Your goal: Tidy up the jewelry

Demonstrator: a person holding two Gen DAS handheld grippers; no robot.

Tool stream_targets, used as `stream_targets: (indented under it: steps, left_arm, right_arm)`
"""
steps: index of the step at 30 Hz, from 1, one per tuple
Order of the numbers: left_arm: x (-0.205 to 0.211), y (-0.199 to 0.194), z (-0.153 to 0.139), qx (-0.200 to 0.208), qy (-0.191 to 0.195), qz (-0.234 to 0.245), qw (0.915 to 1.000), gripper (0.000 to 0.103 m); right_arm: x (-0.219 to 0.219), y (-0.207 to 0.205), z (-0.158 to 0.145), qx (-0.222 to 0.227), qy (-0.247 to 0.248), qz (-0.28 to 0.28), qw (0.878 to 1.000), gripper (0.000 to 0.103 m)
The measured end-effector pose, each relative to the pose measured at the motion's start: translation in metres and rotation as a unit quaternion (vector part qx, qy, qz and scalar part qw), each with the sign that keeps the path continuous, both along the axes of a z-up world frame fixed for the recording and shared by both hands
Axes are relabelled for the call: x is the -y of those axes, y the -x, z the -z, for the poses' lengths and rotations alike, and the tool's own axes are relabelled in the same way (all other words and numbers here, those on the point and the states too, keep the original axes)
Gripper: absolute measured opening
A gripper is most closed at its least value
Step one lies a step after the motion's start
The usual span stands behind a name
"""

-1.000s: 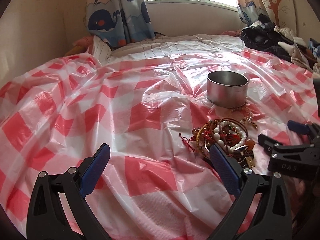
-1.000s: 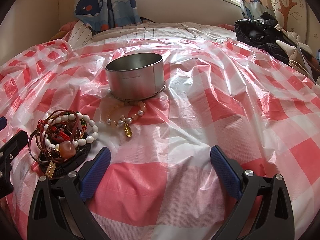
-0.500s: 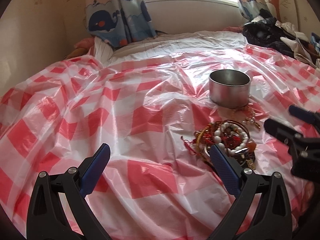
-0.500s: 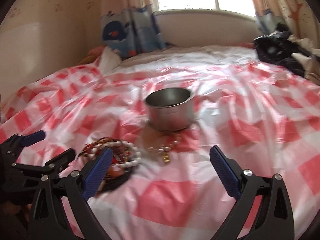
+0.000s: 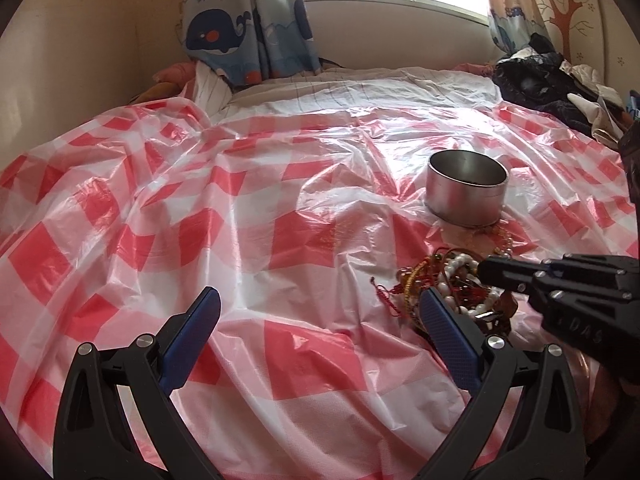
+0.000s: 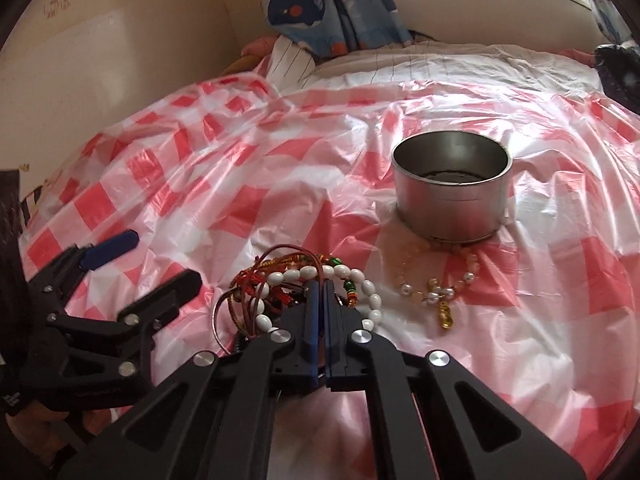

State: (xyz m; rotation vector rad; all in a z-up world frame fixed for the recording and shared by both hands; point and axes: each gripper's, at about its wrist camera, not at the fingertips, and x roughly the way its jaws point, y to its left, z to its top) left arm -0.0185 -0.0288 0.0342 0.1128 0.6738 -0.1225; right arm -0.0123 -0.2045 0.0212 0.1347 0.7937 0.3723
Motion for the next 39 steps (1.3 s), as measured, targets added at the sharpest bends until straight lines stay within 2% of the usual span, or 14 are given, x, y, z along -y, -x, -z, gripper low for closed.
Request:
stream_targets:
  steps: [4,11,19,20,21,22,24,26,27,28,30,33,38,39]
  left_arm:
    - [0.010,0.002,0.000,-0.003,0.006,0.031,0.9995,0.096]
    - [0.040,0.004,0.001,-0.012,-0.013,0.077,0.9969,0.096]
    - [0.052,0.005,0.007,-0.028,-0.028,0.077,0.9962,0.096]
    - [0.050,0.003,0.006,-0.028,-0.027,0.077,0.9963,0.096]
    - [0.050,0.004,0.005,-0.028,-0.026,0.077,0.9963,0.096]
    - [0.049,0.004,0.004,-0.029,-0.025,0.077,0.9963,0.096]
    - [0.047,0.002,0.001,-0.031,-0.026,0.080,0.9960,0.096]
    - [0.046,0.001,-0.001,-0.030,-0.032,0.083,0.9956,0.096]
    - [0.047,-0.001,-0.002,-0.030,-0.034,0.087,0.9952,0.096]
    - [0.048,-0.003,-0.003,-0.029,-0.034,0.096,0.9944,0.096]
    - [0.054,-0.008,-0.005,-0.028,-0.043,0.109,0.9927,0.095]
    - [0.070,-0.017,-0.005,-0.031,-0.074,0.142,0.9866,0.084]
    - [0.084,-0.039,0.008,-0.066,-0.104,0.189,0.9743,0.035]
    - [0.084,-0.041,0.010,-0.071,-0.105,0.197,0.9724,0.032]
  right_arm:
    - [0.024,0.020,-0.010,0.010,-0.012,0.033,0.999,0.002]
    - [0.049,0.029,0.006,-0.026,-0.021,0.069,0.997,0.002]
    - [0.050,0.028,0.012,-0.036,-0.022,0.078,0.996,0.003]
    - [0.052,0.028,0.013,-0.036,-0.022,0.080,0.996,0.008]
    - [0.052,0.028,0.014,-0.036,-0.020,0.082,0.996,0.023]
    - [0.051,0.028,0.014,-0.033,-0.018,0.081,0.996,0.030]
    - [0.046,0.027,0.015,-0.032,-0.005,0.078,0.996,0.034]
    - [0.039,0.027,0.017,-0.030,0.017,0.073,0.997,0.031]
    - [0.038,0.026,0.017,-0.031,0.021,0.069,0.997,0.012]
    - [0.039,0.025,0.018,-0.037,0.018,0.067,0.997,0.003]
    - [0.044,0.025,0.018,-0.039,0.006,0.071,0.997,0.003]
    - [0.049,0.025,0.018,-0.038,-0.004,0.076,0.996,0.003]
    - [0.054,0.021,0.020,-0.049,-0.022,0.083,0.995,0.003]
    - [0.055,0.021,0.021,-0.050,-0.023,0.083,0.995,0.003]
